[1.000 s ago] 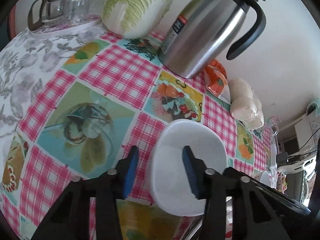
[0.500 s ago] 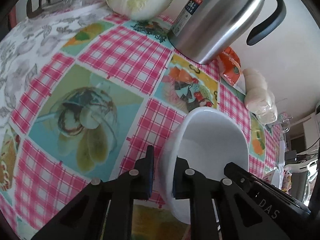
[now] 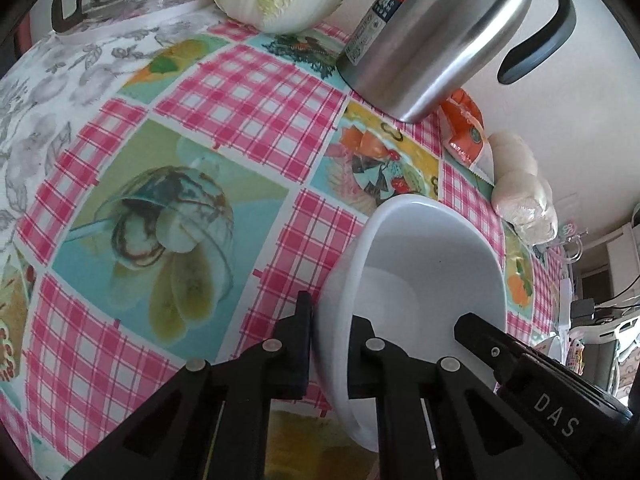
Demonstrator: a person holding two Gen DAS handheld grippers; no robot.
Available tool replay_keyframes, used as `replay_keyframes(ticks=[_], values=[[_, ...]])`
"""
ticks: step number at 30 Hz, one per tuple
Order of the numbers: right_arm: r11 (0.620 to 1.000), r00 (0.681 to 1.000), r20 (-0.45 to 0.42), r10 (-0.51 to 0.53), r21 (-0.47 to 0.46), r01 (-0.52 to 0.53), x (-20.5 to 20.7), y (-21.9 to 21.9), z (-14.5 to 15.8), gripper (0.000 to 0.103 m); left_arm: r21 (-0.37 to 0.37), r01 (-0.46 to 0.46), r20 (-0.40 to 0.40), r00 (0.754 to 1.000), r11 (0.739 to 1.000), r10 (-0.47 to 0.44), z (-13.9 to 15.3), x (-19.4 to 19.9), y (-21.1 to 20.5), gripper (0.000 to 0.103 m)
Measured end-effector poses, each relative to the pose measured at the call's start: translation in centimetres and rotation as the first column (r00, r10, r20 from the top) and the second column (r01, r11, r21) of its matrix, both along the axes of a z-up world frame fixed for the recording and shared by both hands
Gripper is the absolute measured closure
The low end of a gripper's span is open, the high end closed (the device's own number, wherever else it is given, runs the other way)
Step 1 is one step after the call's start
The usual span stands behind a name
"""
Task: Organize plates and bowls
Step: 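Close the left gripper on the rim of the square white bowl, then lift the square white bowl with the left gripper over the stacked dishes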
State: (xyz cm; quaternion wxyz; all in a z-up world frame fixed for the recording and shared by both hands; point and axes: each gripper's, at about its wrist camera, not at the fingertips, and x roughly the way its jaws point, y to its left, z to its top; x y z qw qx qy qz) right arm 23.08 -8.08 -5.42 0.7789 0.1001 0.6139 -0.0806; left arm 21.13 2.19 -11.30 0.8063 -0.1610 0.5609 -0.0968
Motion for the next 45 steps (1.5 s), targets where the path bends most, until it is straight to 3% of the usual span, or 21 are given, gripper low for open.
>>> replay_keyframes(ticks=[8, 17, 27, 36, 45], values=[[0.999, 0.997, 0.072, 0.022, 0.023, -0.024, -0.9, -0.1, 3.8, 0.095, -0.020, -0.001, 0.073, 0.997, 1.000, 0.002, 4.1, -1.3, 0.5, 0.092], [0.997, 0.986, 0.161, 0.044, 0.055, -0.053, -4.7, -0.8, 8.8, 0.095, -0.003, 0.039, 0.166, 0.985, 0.999, -0.038, 9.0, -4.5, -0.4, 0.092], [0.994, 0.973, 0.229, 0.026, 0.097, -0.050, -9.9, -2.9, 12.2, 0.095, 0.011, 0.097, 0.226, 0.969, 0.995, -0.097, 11.8, -9.3, -2.3, 0.092], [0.980, 0.960, 0.276, -0.053, 0.198, -0.003, -15.0, -6.2, 12.6, 0.095, 0.065, 0.160, 0.295, 0.940, 0.985, -0.172, 13.8, -12.8, -5.0, 0.090], [0.967, 0.938, 0.327, -0.115, 0.252, 0.031, -18.6, -8.8, 11.8, 0.094, 0.134, 0.229, 0.284, 0.923, 0.964, -0.258, 13.4, -15.2, -7.8, 0.090]])
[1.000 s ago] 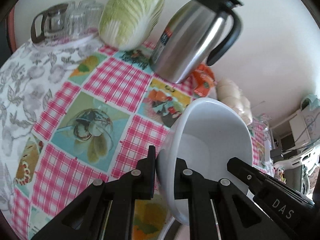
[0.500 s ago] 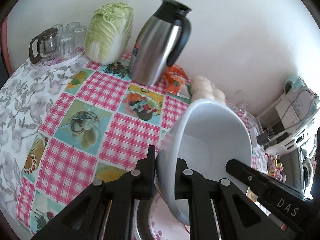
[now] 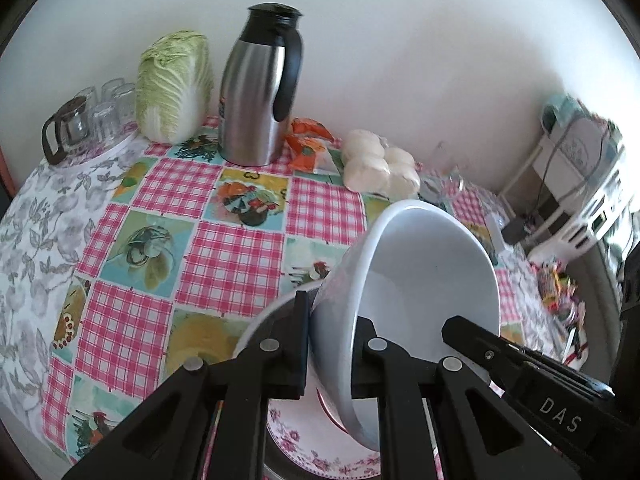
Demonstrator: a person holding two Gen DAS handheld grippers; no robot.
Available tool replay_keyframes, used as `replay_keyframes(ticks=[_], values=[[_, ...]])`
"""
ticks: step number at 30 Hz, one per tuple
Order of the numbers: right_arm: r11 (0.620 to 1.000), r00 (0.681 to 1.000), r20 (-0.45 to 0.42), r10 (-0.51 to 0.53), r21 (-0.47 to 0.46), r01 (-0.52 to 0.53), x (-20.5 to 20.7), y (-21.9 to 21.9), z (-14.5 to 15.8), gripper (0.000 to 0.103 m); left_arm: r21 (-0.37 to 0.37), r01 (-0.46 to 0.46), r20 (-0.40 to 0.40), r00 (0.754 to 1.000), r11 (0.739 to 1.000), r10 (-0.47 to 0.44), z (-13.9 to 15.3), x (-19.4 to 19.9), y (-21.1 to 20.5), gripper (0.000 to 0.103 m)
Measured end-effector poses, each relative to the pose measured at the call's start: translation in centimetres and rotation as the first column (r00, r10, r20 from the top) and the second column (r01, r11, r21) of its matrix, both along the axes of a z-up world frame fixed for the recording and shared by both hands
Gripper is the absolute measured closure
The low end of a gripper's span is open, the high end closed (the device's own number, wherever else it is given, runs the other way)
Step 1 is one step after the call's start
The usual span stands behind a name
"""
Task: Organize plates and bowls
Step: 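Lift the square white bowl with the left gripper over the stacked dishes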
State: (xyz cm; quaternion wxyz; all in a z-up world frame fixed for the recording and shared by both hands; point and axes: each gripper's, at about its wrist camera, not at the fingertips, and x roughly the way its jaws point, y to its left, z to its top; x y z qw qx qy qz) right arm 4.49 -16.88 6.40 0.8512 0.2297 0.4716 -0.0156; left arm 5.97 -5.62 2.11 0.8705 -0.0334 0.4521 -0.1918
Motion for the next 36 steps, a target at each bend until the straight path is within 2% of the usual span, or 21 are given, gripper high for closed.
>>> replay_keyframes(ticks=[8, 16, 21, 26, 36], values=[[1.000, 1.000, 0.018, -0.014, -0.019, 0.014, -1.8, -1.6, -0.8, 0.094, 0.028, 0.052, -0.041, 0.998, 0.998, -0.051, -0.9, -0.8, -1.9, 0.090], [1.000, 1.000, -0.019, -0.014, -0.003, 0.014, -2.7, -2.7, -2.2, 0.094, 0.057, 0.075, -0.073, 0.995, 0.996, -0.071, -1.7, -1.1, -3.0, 0.090], [1.000, 0.999, -0.031, -0.020, -0.003, 0.020, -2.8, -3.2, -2.3, 0.093, 0.047, 0.094, -0.114, 0.990, 0.994, -0.088, -2.6, -1.0, -3.3, 0.090], [1.000, 0.998, -0.055, -0.016, 0.004, 0.016, -2.5, -3.3, -2.9, 0.092, 0.080, 0.094, -0.126, 0.988, 0.992, -0.083, -3.1, -1.0, -3.6, 0.090], [1.000, 0.998, -0.068, 0.012, 0.023, -0.010, -2.1, -2.9, -3.4, 0.092, 0.091, 0.073, -0.140, 0.988, 0.993, -0.060, -3.5, -0.7, -3.1, 0.090]])
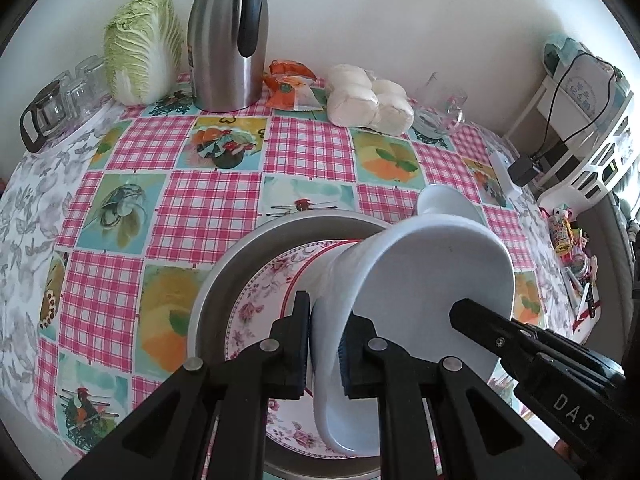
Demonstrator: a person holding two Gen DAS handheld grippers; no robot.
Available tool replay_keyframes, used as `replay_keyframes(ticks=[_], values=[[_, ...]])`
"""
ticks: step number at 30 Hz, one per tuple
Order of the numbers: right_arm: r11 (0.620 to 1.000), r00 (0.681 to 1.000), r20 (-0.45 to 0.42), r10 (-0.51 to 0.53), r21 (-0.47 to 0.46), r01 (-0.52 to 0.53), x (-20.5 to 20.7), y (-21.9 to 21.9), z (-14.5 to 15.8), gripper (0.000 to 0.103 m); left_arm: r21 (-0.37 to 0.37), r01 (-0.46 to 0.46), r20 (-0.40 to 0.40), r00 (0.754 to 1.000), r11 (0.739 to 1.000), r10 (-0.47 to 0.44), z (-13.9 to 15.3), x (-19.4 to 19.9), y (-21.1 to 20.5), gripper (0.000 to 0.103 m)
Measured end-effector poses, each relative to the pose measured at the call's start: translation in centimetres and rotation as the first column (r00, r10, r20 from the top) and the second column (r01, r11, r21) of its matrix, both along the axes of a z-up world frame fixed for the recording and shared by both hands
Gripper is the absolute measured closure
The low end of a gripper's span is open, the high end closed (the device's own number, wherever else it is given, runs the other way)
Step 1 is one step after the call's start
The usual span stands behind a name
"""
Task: Organize plates and bowls
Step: 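Lift the square white bowl with the left gripper over the stacked dishes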
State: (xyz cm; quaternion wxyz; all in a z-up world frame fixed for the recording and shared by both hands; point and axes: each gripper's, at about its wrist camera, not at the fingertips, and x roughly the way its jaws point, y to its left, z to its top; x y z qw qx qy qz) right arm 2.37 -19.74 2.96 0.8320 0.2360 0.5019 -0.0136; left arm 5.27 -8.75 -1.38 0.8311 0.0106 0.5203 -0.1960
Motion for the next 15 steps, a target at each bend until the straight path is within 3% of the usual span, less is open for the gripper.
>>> replay_keyframes(ticks=[4, 15], values=[[0.999, 1.000, -0.004, -0.002, 0.045, 0.002, 0.1, -0.4, -0.4, 0.092, -0.005, 0.000, -0.016, 1.000, 1.000, 0.000, -0.3, 0.2, 0.2, 0.090], [0.999, 0.999, -0.036, 0.006, 0.050, -0.004, 0.5, 0.0, -1.4, 0.091, 0.015, -0.009, -0.017, 1.000, 1.000, 0.009, -0.6, 0.3, 0.2, 0.090]])
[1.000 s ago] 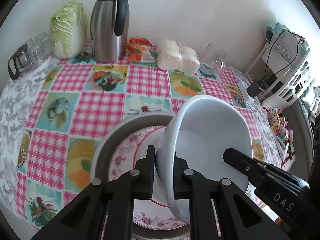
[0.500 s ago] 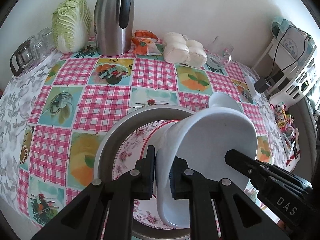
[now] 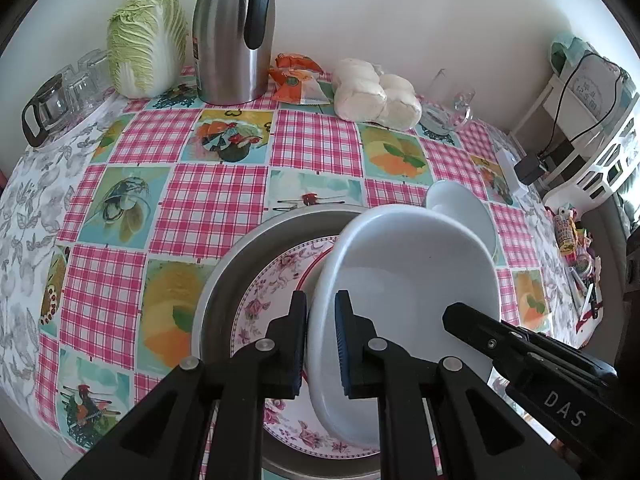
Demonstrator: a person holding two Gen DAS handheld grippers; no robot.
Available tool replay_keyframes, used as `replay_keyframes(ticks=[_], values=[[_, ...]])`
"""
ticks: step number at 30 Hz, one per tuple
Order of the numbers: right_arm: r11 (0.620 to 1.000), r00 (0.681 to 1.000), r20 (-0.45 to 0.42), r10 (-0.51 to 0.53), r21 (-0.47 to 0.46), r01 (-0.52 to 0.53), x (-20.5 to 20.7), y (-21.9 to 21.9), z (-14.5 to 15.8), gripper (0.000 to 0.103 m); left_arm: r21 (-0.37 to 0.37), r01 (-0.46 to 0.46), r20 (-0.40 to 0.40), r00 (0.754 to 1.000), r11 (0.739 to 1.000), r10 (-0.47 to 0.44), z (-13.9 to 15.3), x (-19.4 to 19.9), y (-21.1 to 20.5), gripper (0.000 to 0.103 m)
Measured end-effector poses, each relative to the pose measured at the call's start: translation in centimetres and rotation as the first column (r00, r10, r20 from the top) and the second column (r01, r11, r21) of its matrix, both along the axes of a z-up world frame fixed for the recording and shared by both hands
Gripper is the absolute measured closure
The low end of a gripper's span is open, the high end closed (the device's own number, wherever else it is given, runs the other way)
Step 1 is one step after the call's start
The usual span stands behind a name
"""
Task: Organize plates and bowls
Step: 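Lift the square white bowl with the left gripper over the stacked dishes, then lower the square bowl into the red-rimmed bowl and open the left gripper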
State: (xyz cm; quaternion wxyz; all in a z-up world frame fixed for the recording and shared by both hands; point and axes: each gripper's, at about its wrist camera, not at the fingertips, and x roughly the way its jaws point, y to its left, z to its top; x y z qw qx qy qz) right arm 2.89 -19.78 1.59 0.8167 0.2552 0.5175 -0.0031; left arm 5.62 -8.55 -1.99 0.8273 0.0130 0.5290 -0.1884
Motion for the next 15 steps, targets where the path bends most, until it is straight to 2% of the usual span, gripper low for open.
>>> replay_keyframes(ticks=[15], values=[[1.000, 1.000, -0.015, -0.013, 0.007, 0.013, 0.16, -0.44, -0.32, 0.086, -0.021, -0.023, 0.012, 1.000, 1.000, 0.023, 0.27, 0.18, 0.52, 0.090]])
